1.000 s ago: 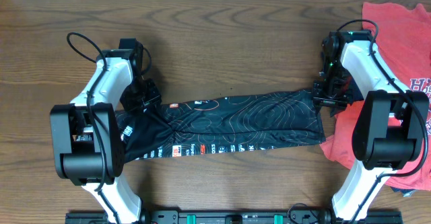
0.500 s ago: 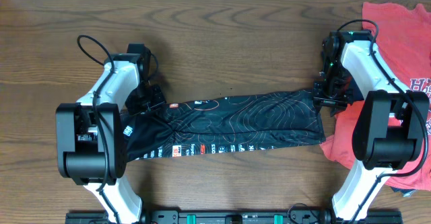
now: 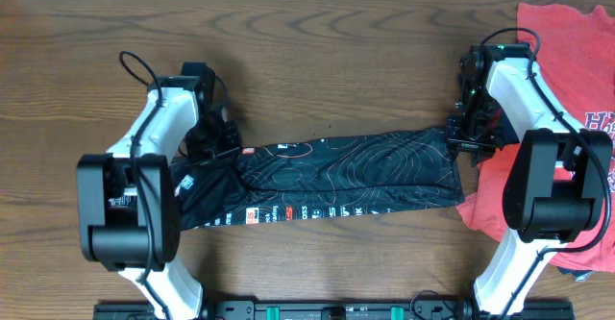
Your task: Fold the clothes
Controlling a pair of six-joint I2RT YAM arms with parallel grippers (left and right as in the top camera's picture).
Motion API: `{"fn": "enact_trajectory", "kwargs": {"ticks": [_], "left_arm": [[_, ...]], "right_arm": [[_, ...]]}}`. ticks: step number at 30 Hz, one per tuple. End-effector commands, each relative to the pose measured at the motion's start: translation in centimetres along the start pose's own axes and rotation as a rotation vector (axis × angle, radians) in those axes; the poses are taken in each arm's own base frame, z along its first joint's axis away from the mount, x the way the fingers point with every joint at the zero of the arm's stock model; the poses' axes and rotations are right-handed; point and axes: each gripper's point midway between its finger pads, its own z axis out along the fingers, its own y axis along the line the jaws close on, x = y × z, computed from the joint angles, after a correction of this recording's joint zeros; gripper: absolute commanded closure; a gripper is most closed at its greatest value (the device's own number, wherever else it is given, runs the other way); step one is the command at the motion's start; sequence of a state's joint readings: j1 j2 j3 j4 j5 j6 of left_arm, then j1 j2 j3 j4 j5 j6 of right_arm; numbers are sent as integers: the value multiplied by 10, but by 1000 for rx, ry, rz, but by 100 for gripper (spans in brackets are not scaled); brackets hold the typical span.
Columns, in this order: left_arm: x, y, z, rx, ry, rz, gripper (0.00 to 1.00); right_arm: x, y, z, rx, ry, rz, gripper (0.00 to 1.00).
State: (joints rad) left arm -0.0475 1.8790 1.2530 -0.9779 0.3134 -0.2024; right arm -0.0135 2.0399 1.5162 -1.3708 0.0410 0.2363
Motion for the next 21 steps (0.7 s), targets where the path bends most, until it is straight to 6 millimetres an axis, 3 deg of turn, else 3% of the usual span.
{"fn": "enact_trajectory", "kwargs": {"ticks": [1, 7, 11, 14, 21], "left_arm": [[15, -25, -5, 85, 22, 183, 94], [30, -35, 9, 68, 59, 233, 91], [34, -39, 13, 64, 66, 251, 62], [32, -41, 11, 66, 59, 250, 53], [14, -50, 9, 86, -13, 225, 53]], "right_arm": [[-1, -3, -8, -6, -33, -2, 63], [-2, -3, -8, -6, -35, -1, 62], [-2, -6, -7, -4, -33, -2, 62], [-2, -7, -7, -5, -31, 2, 61], [-3, -17, -7, -14, -25, 32, 60]]}}
